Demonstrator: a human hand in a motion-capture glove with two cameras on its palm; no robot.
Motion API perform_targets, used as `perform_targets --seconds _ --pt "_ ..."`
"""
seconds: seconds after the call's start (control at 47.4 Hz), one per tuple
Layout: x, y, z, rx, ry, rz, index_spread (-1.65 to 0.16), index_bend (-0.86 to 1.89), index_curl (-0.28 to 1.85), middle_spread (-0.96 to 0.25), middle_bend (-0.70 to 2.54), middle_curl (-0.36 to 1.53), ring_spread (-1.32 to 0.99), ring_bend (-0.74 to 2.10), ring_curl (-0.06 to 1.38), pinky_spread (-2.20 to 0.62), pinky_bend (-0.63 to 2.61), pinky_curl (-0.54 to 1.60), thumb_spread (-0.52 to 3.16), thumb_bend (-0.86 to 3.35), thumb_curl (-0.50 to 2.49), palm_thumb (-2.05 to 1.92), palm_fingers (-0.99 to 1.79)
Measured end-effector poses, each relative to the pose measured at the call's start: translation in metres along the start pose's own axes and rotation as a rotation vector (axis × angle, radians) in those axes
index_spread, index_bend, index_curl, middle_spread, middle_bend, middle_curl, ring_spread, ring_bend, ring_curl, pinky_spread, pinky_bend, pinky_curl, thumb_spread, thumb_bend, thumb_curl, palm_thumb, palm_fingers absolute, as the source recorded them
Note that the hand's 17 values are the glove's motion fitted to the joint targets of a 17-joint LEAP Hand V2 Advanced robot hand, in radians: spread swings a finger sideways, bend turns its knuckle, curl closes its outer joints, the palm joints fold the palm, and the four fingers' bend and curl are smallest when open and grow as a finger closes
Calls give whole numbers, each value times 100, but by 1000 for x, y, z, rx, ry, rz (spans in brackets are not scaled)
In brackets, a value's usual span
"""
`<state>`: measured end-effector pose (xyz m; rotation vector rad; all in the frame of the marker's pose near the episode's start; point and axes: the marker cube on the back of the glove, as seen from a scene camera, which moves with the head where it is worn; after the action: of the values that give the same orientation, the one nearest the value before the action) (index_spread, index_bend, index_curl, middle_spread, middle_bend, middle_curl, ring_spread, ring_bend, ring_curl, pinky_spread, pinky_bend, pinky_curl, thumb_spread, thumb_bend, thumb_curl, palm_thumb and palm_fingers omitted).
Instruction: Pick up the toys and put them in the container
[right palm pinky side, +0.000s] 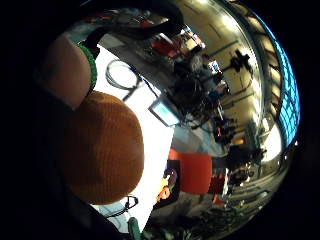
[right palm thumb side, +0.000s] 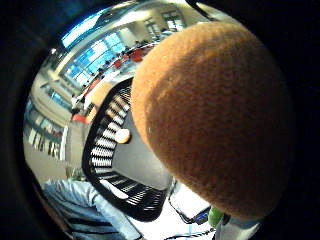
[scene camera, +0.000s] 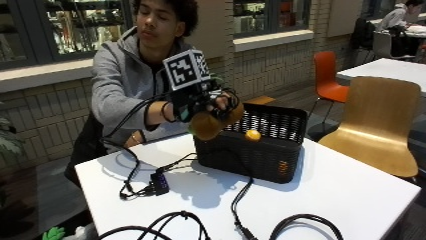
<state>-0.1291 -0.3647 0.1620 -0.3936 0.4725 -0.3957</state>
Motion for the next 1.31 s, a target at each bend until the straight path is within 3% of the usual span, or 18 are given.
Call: perform_targets --seconds 0.19,0.338,0.591,0.654,0.675,0.717,0.76,0.886,1.013,1.182,1.308 --pt "-95 -2 -34 63 -94 -255 -28 37 29 -32 105 93 -40 144 73 -28 95 55 124 18 69 76 36" --pt "-123 -1 -16 8 -36 -465 -28 40 34 -33 105 97 -39 145 74 -28 97 55 123 17 71 76 32" --pt "-143 3 13 -216 41 -515 -29 42 41 -33 102 101 -38 144 74 -26 98 55 121 12 73 72 24" --pt "-151 5 17 -346 102 -478 -29 46 45 -33 95 98 -37 137 74 -20 95 55 125 10 71 67 10" --pt "-153 5 18 -374 122 -466 -29 40 43 -28 83 93 -35 114 67 -14 85 52 131 7 67 59 -39" --pt "-153 4 19 -392 160 -451 -28 32 41 -22 66 87 -29 93 63 -11 88 53 132 0 62 49 -63" --pt "-152 3 19 -378 181 -435 -27 23 39 -16 50 80 -25 73 58 -8 87 51 131 -8 57 34 -71" --pt "-153 8 4 -344 56 -353 -26 7 32 -6 28 68 -18 41 44 -2 74 44 131 -5 49 20 -53" --pt "-124 29 -11 -313 180 -290 -26 11 29 -1 16 60 -14 25 38 1 59 40 133 -3 44 15 -36" --pt "-79 107 -39 -306 129 -292 -26 9 26 2 14 53 -13 17 34 2 49 36 138 -1 40 13 -27" --pt "-40 165 -39 -268 196 -75 -26 9 24 2 15 48 -12 16 33 2 48 35 139 -1 38 11 -23"
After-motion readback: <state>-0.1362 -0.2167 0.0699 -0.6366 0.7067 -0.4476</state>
